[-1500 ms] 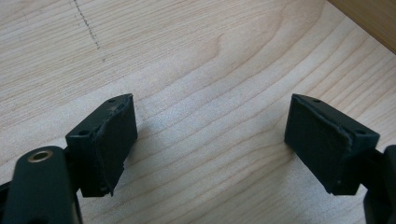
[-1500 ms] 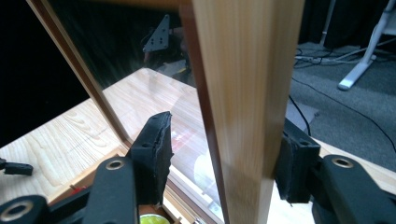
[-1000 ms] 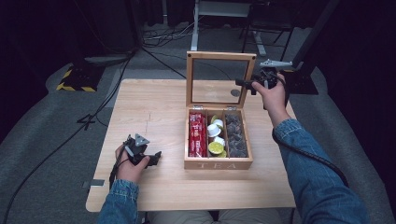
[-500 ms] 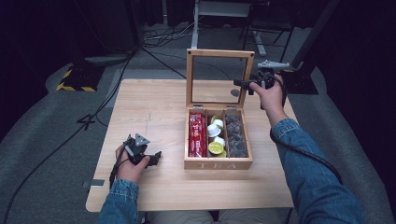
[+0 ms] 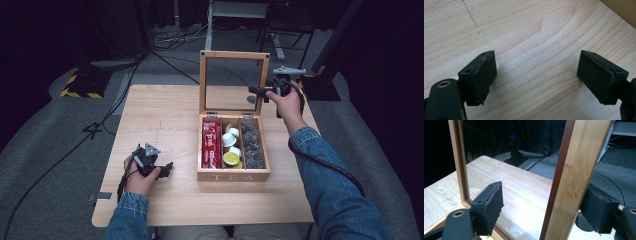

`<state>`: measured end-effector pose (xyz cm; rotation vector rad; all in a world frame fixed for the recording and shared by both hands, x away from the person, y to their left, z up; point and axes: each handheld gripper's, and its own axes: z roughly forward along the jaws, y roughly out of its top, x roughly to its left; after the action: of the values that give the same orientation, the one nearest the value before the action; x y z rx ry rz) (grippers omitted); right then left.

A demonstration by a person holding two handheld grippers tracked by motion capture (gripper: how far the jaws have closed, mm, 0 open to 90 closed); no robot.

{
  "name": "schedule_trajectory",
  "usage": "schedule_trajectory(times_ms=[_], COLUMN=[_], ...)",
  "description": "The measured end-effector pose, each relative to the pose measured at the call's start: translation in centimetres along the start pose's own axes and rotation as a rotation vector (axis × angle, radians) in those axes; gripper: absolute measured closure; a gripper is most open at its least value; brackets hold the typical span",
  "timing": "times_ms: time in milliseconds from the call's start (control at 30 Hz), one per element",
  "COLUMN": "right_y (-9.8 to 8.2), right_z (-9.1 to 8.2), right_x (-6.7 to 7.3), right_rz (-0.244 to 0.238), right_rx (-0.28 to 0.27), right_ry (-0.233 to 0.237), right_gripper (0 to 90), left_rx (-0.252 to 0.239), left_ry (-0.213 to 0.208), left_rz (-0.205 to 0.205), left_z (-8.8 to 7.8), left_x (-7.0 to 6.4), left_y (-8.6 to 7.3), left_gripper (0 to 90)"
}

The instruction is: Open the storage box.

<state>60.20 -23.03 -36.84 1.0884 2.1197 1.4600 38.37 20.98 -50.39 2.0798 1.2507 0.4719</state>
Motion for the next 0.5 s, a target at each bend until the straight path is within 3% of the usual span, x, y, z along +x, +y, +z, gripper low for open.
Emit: schedule_trajectory(times_ms=[300,500], right_y=[-0.08,0.14], right_z=[-0.22,-0.93], right_x=[-0.32,-0.25], right_rz=[0.006,0.004], right_rx=[0.014,0.012], right_ry=[0.007,-0.01], right_gripper=[24.2,17.0], left_rx=[0.0,0.003], left_ry=[0.001,-0.004], left_rz=[0.002,0.008], left_z=[0.0,0.03], left_x=[0.02,0.1], left_y=[0.01,0.05], left_gripper=[16.4,16.2])
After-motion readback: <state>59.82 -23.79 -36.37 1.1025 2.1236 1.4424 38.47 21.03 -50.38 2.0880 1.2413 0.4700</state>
